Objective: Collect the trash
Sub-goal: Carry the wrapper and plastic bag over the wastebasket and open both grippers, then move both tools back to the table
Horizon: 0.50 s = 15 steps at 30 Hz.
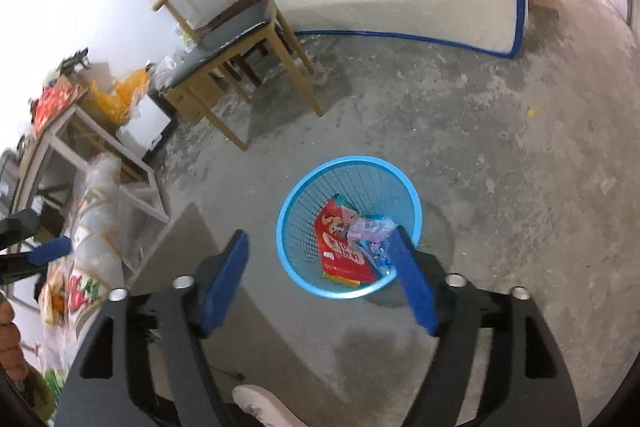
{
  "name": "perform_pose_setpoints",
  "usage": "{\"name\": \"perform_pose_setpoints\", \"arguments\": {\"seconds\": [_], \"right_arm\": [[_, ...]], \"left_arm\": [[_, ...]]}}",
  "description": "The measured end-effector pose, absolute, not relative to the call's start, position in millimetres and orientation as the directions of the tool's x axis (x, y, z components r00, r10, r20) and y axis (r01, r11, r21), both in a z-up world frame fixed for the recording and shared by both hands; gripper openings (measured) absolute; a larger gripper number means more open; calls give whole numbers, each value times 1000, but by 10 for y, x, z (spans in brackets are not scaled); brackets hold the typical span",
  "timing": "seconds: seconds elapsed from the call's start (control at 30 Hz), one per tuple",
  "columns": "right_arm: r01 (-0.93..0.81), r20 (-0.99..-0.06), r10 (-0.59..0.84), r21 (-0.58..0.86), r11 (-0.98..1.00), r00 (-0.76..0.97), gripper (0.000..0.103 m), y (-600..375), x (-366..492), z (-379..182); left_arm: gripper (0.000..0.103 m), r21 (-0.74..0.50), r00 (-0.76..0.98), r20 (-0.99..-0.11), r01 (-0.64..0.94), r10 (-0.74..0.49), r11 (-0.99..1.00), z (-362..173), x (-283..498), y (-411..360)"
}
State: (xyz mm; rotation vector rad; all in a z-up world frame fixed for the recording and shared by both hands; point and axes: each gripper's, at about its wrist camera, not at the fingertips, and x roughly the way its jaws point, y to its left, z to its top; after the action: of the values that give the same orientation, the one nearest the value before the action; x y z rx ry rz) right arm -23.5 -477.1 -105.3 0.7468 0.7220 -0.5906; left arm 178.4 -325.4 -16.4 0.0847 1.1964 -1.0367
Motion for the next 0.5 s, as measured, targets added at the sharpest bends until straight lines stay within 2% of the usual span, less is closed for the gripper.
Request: {"name": "perform_pose_setpoints", "arguments": {"seconds": [0.13,0.23,0.33,0.5], "right_arm": [[699,-784,-246,305,647,570,90,-4463,-198,-821],[707,-786,-303,226,670,539,95,-4225,-154,-598],[720,-763,-401,118,684,506,97,-3948,-99,-298],[633,-662,-471,7,774,583,97,-3376,-11,164]], "left_arm": [[85,-417,62,-766,709,-640,568,74,1615,-2756],[89,-437,113,-737,673,-667,597,226,1546,-2325],[91,-442,186,-700,646,-689,623,385,1474,-1828],[95,-400,374,-647,575,-664,714,564,1338,-858]]}}
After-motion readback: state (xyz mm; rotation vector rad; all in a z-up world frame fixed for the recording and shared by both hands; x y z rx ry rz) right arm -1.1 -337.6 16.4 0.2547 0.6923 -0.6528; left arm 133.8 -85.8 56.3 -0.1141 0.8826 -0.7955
